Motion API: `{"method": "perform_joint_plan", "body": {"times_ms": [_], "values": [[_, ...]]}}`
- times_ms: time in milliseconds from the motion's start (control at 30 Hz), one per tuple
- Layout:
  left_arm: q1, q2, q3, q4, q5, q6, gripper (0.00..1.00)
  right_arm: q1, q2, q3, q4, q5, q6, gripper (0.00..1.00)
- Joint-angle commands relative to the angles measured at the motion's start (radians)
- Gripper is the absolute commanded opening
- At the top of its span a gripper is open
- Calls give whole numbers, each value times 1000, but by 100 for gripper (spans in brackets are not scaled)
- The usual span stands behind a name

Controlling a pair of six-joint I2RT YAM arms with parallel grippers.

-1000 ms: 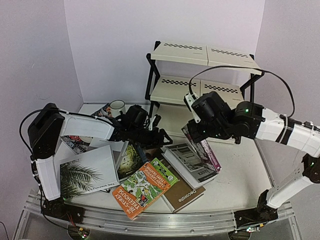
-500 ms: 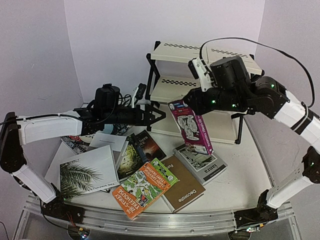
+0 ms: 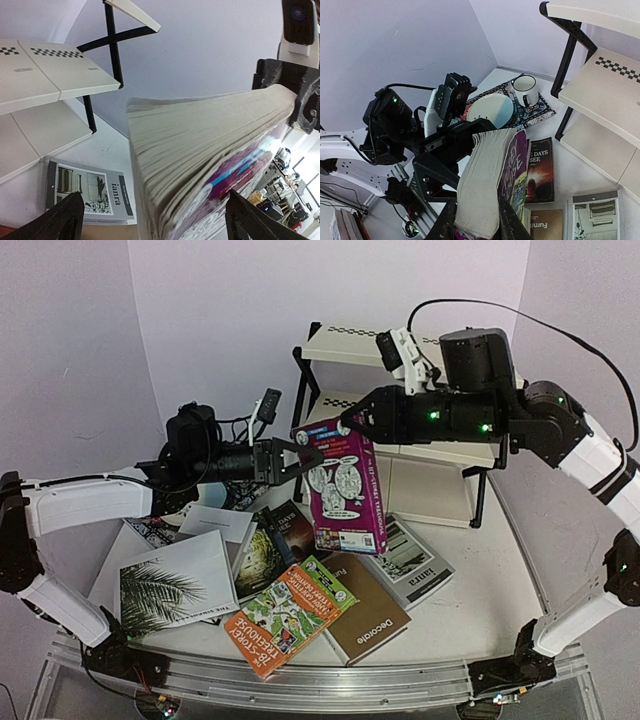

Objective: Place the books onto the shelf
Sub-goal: Pass from the right arm to the left

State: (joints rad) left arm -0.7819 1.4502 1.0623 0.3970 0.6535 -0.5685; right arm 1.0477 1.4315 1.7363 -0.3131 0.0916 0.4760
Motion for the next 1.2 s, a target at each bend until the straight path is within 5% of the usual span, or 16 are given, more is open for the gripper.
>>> {"method": "perform_joint_plan", "body": {"times_ms": [0, 167, 400, 533, 600, 700, 800, 1000, 1167], "values": [[4, -32, -12, 185, 137, -53, 100, -2, -33, 57, 172, -71, 95, 0], [4, -27, -34, 271, 205, -108, 86, -2, -47, 24, 240, -123, 141, 0], [10, -56, -61, 283, 183, -115, 25, -3, -66, -35, 256, -63, 131, 1], [26, -100, -103, 283, 150, -112, 1, -5, -100, -114, 254, 8, 96, 22], [34, -115, -119, 283, 146, -116, 0, -6, -126, -167, 253, 41, 82, 36], [44, -133, -134, 283, 147, -125, 0, -9, -170, -237, 253, 44, 49, 79], [51, -145, -139, 283, 150, -130, 0, -8, -200, -296, 251, -11, 11, 98], [56, -146, -128, 283, 175, -144, 0, -8, -246, -398, 234, -184, -25, 95], [56, -128, -114, 283, 205, -160, 0, -8, -224, -415, 177, -192, -41, 80]]}}
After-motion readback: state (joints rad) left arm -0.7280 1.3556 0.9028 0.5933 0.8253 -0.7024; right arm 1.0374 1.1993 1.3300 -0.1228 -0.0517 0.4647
